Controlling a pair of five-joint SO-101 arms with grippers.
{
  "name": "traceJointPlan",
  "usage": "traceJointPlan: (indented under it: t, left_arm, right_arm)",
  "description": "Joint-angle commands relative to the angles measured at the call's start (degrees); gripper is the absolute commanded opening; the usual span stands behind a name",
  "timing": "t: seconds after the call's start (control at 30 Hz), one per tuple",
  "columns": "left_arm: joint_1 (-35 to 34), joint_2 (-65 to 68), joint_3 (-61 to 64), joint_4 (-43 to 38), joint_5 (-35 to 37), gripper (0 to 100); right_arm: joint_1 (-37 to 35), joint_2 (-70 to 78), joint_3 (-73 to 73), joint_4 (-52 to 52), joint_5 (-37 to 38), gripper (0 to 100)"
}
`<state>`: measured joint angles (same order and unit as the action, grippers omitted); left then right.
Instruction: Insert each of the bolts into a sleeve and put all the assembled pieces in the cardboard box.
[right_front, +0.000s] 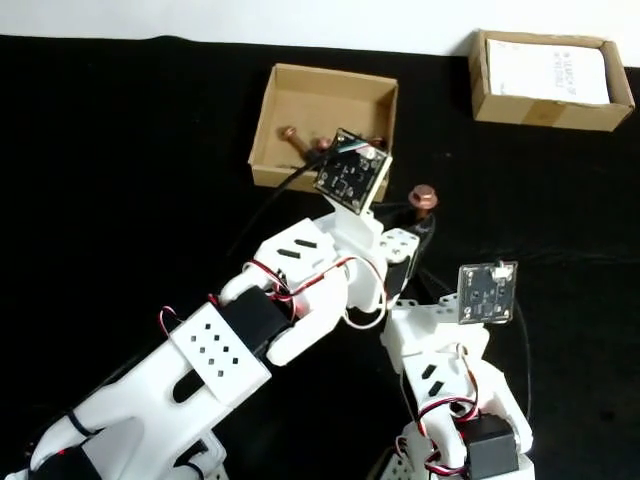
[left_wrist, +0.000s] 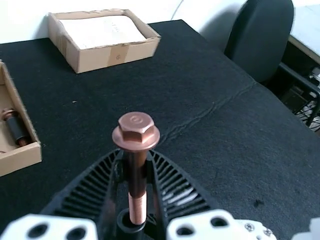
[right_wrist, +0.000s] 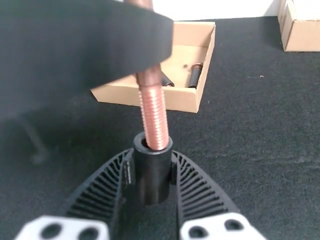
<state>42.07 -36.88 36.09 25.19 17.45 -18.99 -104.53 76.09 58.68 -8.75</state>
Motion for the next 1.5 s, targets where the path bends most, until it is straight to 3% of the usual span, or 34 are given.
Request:
traceJointPlan:
  t: [0.0,0.53,0.67,0.77,0.83,1.0,1.17,1.47]
  left_arm:
    - [-1.45,-0.04,-0.31,-0.35,0.09,1]
    - [3.56,-0.22,8.31,0.53,0.26,1]
    - [3.21,-0.57,5.85,8.70,0.18,12]
    - [3.12,-0.57,0.57,21.71,0.35,24]
    - [3.12,-0.57,-3.12,30.42,0.18,26]
    - [2.86,-1.98,-8.75,44.66,0.00,18]
    - [0.31,-12.79,-8.40,50.29,0.00,0]
    - [-12.26,-39.25,7.52,50.37,-2.02,1]
  right_arm:
    - [-0.04,-0.48,-2.33,-0.92,-0.44,0.6]
    - [-0.04,-0.48,-2.95,-0.84,-0.26,0.6]
    - [-0.04,-0.48,-2.95,-0.84,-0.26,0.6]
    - [0.04,-0.13,-2.86,-0.84,-0.44,0.6]
    - [0.04,-0.04,-2.86,-1.01,-0.44,0.6]
    - [0.57,0.04,-2.95,-1.36,-0.44,0.6]
    - [6.90,2.24,-4.62,-4.44,-1.76,0.6]
    - [7.16,30.20,-23.34,-9.89,-5.36,0.6]
